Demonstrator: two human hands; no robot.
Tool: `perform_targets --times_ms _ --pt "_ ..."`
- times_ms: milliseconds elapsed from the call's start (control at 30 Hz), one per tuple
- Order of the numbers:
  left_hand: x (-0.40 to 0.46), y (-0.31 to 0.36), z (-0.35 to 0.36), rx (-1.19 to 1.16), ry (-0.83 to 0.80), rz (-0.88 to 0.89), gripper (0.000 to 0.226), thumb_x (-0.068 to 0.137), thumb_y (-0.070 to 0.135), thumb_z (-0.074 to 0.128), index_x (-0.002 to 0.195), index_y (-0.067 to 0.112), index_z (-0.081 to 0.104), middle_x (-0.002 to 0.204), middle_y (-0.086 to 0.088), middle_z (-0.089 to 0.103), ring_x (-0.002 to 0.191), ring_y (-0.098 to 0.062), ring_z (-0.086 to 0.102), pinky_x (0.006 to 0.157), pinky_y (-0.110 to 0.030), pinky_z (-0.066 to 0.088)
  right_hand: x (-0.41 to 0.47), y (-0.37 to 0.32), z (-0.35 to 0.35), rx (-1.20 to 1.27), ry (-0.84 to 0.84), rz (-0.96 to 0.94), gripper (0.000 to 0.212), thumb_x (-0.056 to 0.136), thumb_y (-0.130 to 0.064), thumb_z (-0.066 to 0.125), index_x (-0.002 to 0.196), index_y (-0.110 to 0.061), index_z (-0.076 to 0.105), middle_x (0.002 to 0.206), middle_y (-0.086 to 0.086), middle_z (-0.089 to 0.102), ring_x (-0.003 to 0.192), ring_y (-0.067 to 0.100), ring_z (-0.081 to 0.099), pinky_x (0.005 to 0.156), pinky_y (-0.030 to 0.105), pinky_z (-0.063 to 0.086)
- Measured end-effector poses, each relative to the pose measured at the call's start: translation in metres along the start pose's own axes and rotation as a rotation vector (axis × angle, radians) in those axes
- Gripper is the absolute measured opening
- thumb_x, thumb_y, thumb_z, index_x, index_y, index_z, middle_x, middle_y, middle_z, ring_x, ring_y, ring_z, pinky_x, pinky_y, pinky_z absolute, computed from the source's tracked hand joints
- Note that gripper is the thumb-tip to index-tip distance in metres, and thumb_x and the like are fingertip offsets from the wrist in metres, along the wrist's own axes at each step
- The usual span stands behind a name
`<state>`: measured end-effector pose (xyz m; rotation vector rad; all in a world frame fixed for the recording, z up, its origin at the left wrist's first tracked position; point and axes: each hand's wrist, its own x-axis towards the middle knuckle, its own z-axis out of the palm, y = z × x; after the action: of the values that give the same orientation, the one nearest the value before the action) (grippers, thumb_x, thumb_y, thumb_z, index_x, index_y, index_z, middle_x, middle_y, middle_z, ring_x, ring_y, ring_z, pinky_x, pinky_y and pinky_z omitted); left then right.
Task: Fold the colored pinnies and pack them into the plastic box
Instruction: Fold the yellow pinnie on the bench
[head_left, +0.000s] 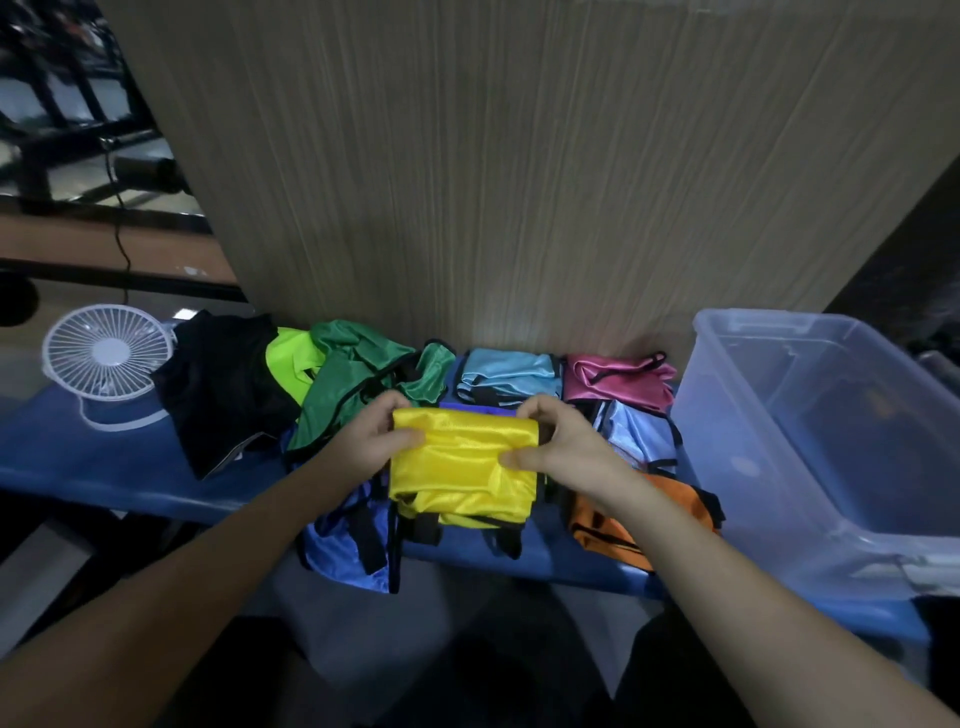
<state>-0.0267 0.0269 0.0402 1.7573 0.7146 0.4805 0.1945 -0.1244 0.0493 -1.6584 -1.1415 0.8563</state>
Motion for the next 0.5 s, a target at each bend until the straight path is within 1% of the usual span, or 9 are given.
perform_targets --times_ms 67,100,133,200,267,300,367,433,500 --pt "0.013 0.011 0.004 -0.036 0.071 -0.034 0.008 0.097 0.005 0.06 0.1 0.006 0.052 0.084 -0.009 0.061 0.073 -0.01 0.061 0.059 -0.017 0.048 0.009 -0.005 -0.005 0.066 0.081 0.02 0.043 0.066 -0.012 0.088 0.093 -0.024 0.057 0.094 0.0 0.063 0.085 0.016 0.061 0.08 0.043 0.054" --pt "0.019 0.016 0.006 -0.051 0.094 -0.042 0.012 0.098 0.008 0.059 0.109 0.007 0.053 0.091 -0.01 0.065 0.078 -0.014 0.064 0.061 -0.019 0.051 0.014 -0.006 -0.007 0.084 0.124 0.033 0.044 0.067 -0.011 0.088 0.095 -0.024 0.058 0.095 0.001 0.063 0.083 0.017 0.064 0.079 0.045 0.056" --pt "0.026 0.02 0.007 -0.068 0.108 -0.045 0.018 0.099 0.01 0.059 0.116 0.01 0.053 0.096 -0.011 0.068 0.08 -0.016 0.066 0.063 -0.02 0.053 0.018 -0.008 -0.009 0.106 0.163 0.043 0.045 0.068 -0.008 0.087 0.098 -0.024 0.058 0.095 0.002 0.064 0.08 0.017 0.065 0.076 0.044 0.057" --pt "0.04 0.026 0.008 -0.102 0.114 -0.045 0.026 0.099 0.013 0.06 0.124 0.016 0.052 0.102 -0.01 0.071 0.081 -0.017 0.07 0.066 -0.023 0.055 0.028 -0.01 -0.014 0.13 0.236 0.047 0.047 0.072 -0.001 0.084 0.106 -0.018 0.056 0.094 0.002 0.062 0.072 0.01 0.063 0.069 0.035 0.057" --pt "0.052 0.029 0.01 -0.103 0.091 -0.034 0.028 0.099 0.016 0.06 0.126 0.02 0.052 0.104 -0.015 0.07 0.081 -0.02 0.07 0.067 -0.029 0.056 0.039 -0.006 -0.019 0.077 0.312 0.048 0.048 0.072 0.0 0.084 0.109 -0.013 0.055 0.092 0.0 0.058 0.071 0.007 0.058 0.064 0.029 0.054" --pt "0.057 0.027 0.011 -0.079 0.08 -0.024 0.026 0.1 0.016 0.06 0.125 0.021 0.053 0.104 -0.019 0.069 0.081 -0.022 0.069 0.068 -0.031 0.055 0.044 -0.004 -0.02 0.043 0.334 0.055 0.048 0.072 -0.003 0.084 0.108 -0.013 0.054 0.092 0.0 0.056 0.072 0.009 0.055 0.064 0.031 0.053" --pt "0.07 0.022 0.016 -0.002 0.083 -0.001 0.022 0.1 0.018 0.06 0.12 0.025 0.055 0.102 -0.024 0.064 0.081 -0.026 0.065 0.069 -0.035 0.051 0.053 0.001 -0.022 -0.043 0.354 0.083 0.049 0.066 -0.014 0.085 0.103 -0.022 0.055 0.095 0.005 0.059 0.075 0.015 0.057 0.069 0.04 0.055" --pt "0.082 0.014 0.022 0.047 0.095 0.002 0.022 0.099 0.02 0.061 0.119 0.027 0.056 0.104 -0.014 0.061 0.091 -0.026 0.064 0.074 -0.032 0.05 0.062 0.011 -0.022 -0.153 0.336 0.119 0.05 0.061 -0.027 0.082 0.102 -0.031 0.054 0.11 0.012 0.06 0.084 0.021 0.061 0.072 0.039 0.056" --pt "0.09 0.004 0.026 0.085 0.075 -0.032 0.031 0.096 0.025 0.066 0.125 0.03 0.055 0.122 -0.003 0.051 0.111 -0.019 0.057 0.086 -0.027 0.047 0.067 0.019 -0.02 -0.301 0.278 0.146 0.053 0.071 -0.023 0.081 0.117 -0.024 0.055 0.12 0.01 0.05 0.094 0.024 0.057 0.081 0.029 0.046"
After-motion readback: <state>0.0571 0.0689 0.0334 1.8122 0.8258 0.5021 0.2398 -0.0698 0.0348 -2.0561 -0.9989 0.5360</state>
